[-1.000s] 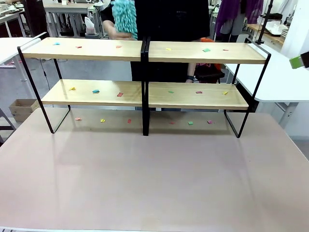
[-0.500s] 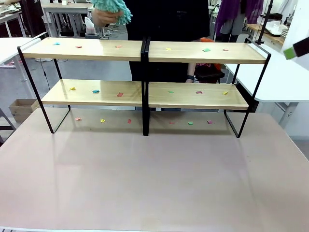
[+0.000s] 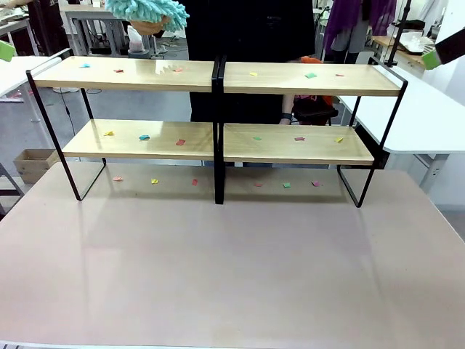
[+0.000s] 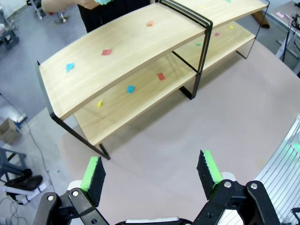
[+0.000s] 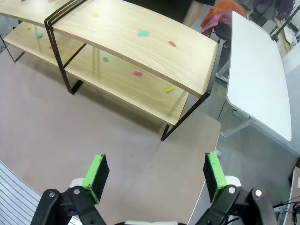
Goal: Clean the shelves.
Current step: Pick up the Duster when the human hands it over.
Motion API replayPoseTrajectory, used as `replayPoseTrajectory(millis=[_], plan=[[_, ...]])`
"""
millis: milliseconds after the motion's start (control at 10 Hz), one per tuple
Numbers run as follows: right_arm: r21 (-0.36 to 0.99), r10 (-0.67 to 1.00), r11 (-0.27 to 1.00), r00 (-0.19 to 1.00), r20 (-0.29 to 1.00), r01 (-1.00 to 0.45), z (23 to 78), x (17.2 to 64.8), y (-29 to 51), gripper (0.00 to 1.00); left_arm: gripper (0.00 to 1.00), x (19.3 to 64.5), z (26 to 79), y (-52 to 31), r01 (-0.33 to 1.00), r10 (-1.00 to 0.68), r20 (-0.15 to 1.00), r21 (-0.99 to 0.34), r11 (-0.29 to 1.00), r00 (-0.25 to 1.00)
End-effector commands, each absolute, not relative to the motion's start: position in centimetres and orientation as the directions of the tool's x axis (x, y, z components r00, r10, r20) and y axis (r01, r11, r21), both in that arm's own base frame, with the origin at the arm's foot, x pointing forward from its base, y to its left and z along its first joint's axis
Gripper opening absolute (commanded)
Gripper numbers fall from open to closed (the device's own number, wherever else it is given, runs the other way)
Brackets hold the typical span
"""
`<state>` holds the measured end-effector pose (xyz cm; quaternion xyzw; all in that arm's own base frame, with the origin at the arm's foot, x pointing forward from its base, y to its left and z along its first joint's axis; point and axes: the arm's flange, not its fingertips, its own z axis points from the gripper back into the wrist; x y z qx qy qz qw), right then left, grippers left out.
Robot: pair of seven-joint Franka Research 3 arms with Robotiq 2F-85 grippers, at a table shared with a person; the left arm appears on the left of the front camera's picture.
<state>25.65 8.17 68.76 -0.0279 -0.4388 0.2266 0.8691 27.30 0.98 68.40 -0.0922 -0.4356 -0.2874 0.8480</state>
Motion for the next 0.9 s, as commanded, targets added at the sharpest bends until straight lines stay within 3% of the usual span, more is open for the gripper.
replayPoseTrajectory(millis=[0,200,500,800], plan=[[-0.26,0.427,0.894,0.516,0.742,-0.365,69.6,25.4,7.9,1.0,1.0,27.5,69.2,1.0,0.571,-0.414,0.799,0.111,0.814,0.435],[-0.258,0.413,0.9,0.502,0.76,-0.351,70.3,24.8,7.6,1.0,1.0,27.7,70.0,0.8,0.559,-0.409,0.817,0.132,0.819,0.406],[-0.187,0.42,0.855,0.436,0.796,-0.483,71.7,23.9,7.2,1.0,1.0,27.2,70.4,0.9,0.553,-0.396,0.836,0.137,0.822,0.38],[-0.199,0.437,0.836,0.402,0.804,-0.511,72.2,23.1,6.4,1.0,1.0,25.5,70.7,0.8,0.613,-0.405,0.862,0.149,0.776,0.304]])
